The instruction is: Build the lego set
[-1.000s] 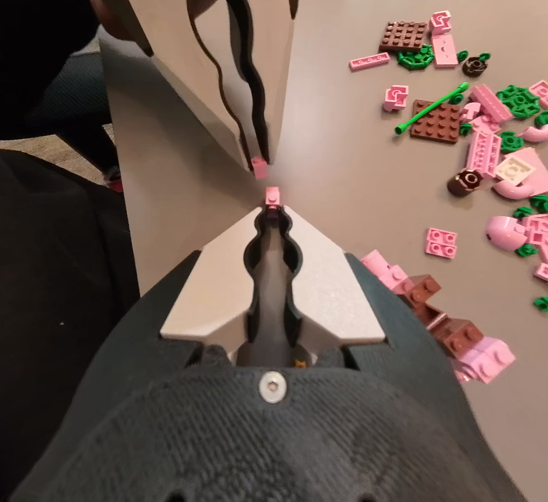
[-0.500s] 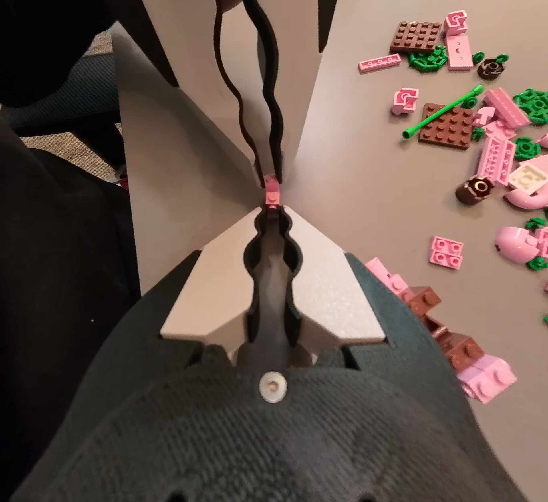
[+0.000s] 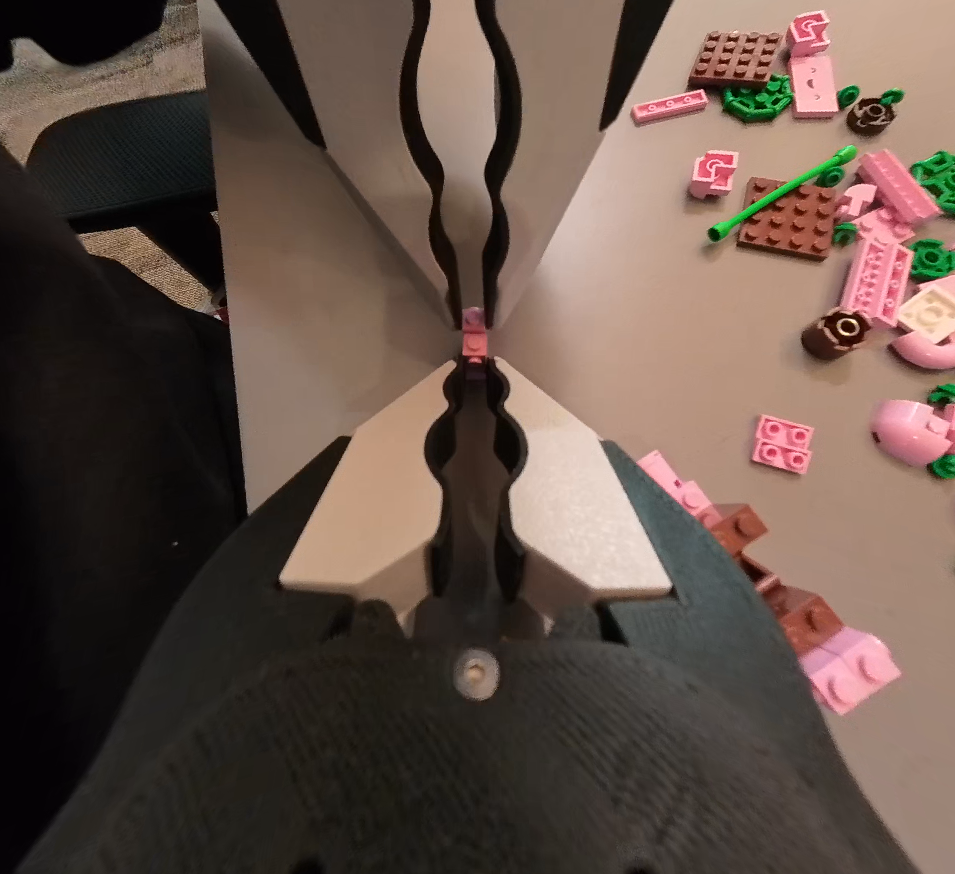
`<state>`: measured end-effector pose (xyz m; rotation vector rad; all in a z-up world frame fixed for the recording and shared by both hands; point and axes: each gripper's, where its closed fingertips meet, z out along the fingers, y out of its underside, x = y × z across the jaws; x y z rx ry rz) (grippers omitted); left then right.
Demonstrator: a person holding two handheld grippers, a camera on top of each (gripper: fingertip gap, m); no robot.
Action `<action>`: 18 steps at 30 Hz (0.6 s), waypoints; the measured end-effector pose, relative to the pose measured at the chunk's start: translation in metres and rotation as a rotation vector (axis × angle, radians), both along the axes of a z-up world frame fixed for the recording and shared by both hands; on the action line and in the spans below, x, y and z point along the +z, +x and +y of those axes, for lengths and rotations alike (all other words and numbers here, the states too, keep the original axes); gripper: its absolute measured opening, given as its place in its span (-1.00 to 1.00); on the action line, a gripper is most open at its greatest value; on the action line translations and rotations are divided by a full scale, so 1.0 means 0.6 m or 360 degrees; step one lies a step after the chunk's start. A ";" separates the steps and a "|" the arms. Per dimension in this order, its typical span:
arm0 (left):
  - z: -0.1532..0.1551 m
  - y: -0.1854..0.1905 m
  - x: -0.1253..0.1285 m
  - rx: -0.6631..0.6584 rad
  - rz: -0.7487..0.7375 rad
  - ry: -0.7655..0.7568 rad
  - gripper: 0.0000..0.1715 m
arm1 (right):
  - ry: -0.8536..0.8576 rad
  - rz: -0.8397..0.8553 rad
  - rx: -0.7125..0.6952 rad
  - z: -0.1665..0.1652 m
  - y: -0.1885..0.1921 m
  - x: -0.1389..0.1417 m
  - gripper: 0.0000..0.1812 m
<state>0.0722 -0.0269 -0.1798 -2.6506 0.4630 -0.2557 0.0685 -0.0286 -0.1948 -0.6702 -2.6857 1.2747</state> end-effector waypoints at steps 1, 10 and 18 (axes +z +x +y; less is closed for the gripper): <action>0.000 0.000 0.000 -0.0002 -0.0013 -0.0014 -0.92 | 0.0002 0.0005 0.0003 0.000 0.000 0.000 -0.92; -0.001 0.001 -0.003 0.0034 -0.0016 -0.0065 -0.92 | 0.0006 0.0006 0.0023 0.000 0.001 -0.001 -0.92; 0.000 0.001 -0.004 0.0023 -0.0102 -0.0007 -0.92 | 0.0004 -0.0004 0.0026 0.000 0.000 -0.001 -0.93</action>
